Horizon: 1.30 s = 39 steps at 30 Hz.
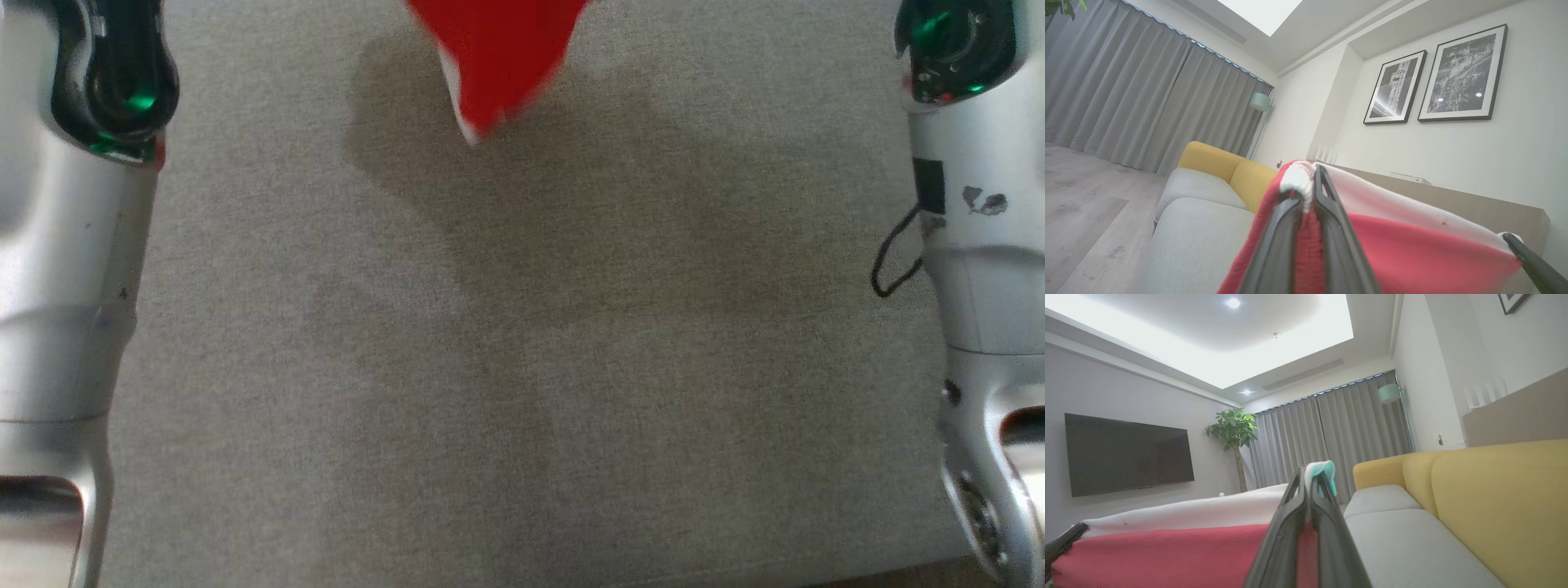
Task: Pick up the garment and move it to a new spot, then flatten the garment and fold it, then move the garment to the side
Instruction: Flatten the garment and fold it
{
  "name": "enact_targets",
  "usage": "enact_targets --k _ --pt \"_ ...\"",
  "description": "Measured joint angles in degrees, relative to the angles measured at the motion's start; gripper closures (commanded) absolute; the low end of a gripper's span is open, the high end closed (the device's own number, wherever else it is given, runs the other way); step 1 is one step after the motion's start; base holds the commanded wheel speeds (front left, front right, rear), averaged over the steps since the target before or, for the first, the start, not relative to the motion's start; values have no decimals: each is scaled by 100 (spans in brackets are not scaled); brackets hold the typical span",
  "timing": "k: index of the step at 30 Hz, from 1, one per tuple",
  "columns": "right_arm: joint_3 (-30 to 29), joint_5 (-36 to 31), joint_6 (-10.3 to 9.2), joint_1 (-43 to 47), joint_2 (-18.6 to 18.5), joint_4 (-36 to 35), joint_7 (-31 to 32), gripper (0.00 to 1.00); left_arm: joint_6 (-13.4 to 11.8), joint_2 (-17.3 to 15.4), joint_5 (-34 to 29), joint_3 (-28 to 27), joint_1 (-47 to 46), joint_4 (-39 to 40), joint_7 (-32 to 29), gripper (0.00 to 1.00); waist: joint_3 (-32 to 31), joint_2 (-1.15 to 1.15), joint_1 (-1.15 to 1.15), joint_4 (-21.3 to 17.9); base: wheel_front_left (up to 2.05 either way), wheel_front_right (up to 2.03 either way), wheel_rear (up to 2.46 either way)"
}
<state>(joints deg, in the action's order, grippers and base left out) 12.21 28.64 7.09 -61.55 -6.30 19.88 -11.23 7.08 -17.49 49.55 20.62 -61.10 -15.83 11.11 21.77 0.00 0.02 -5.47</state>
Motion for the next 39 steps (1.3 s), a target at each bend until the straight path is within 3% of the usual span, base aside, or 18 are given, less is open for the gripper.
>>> enact_targets --k 5,10,17,18,23,26,30,39 --pt "400 -34 0 22 -355 79 -257 100 7 -20 -3 146 211 46 243 100 -39 0 -1 71 0 0 0" --pt "887 159 0 769 -693 94 -175 100 7 -76 193 590 1376 275 318 100 -164 0 -1 169 0 0 0" --pt "1054 947 0 2723 -1205 -504 1434 100 7 -438 827 1324 3417 826 302 100 -599 0 -2 267 0 0 0" --pt "1054 947 0 2723 -1205 -504 1434 100 7 -438 827 1324 3417 826 302 100 -599 0 -2 267 0 0 0" --pt "354 1167 0 4398 -1465 -1430 2922 100 7 -1004 1681 1836 4568 1739 -319 100 -992 0 -4 318 0 0 0" --pt "-113 1129 0 5433 -1329 -2092 3689 100 -37 -1354 2089 1908 5140 2145 -717 100 -1186 0 -4 359 0 0 0" --pt "-712 869 0 6467 -903 -2960 4684 100 -398 -1706 2475 2051 5606 2681 -1223 100 -1336 0 -4 430 0 0 0" --pt "-1878 -9 0 7705 -64 -4604 6604 100 -1194 -2190 3056 2393 6386 3718 -1969 100 -1437 0 -2 507 0 0 0"
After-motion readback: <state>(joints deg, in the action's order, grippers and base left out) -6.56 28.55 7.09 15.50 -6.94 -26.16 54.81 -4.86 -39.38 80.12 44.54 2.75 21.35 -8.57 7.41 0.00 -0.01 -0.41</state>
